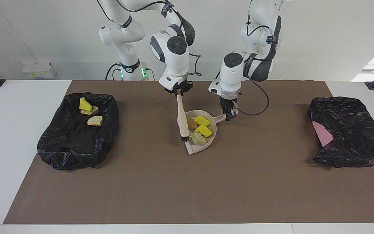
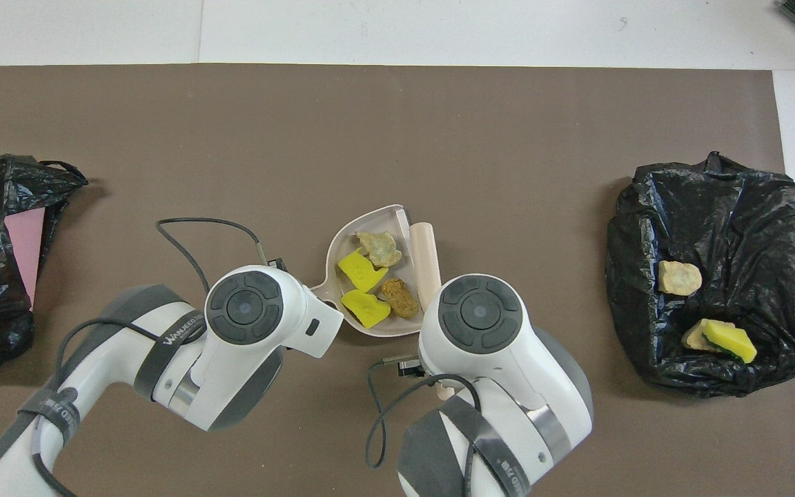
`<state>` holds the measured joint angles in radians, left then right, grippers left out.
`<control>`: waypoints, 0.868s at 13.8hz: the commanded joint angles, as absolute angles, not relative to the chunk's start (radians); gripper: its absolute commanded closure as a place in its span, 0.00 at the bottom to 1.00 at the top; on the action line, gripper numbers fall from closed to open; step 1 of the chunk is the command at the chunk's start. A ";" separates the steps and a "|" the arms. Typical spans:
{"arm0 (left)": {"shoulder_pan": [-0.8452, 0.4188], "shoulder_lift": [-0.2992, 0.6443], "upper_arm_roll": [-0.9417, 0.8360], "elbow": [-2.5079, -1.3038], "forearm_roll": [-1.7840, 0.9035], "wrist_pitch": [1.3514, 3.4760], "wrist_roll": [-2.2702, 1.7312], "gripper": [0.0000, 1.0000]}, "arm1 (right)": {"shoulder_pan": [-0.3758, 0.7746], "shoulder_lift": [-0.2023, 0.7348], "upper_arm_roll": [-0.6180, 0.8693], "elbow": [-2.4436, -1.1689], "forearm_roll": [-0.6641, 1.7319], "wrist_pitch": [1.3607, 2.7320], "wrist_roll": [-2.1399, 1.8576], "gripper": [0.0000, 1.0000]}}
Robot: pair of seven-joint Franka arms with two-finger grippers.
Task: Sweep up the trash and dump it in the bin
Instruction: 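Sweep the remaining chunks into the dustpan with the right gripper's brush, then carry the loaded dustpan with the left gripper over the nearer trash bag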
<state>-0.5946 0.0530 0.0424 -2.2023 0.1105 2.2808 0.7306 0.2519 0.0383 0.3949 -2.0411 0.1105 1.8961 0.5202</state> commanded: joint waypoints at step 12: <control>-0.306 0.049 0.043 -2.034 -0.017 2.137 1.210 1.00 | 0.403 -0.084 0.400 -2.166 0.202 1.960 0.706 1.00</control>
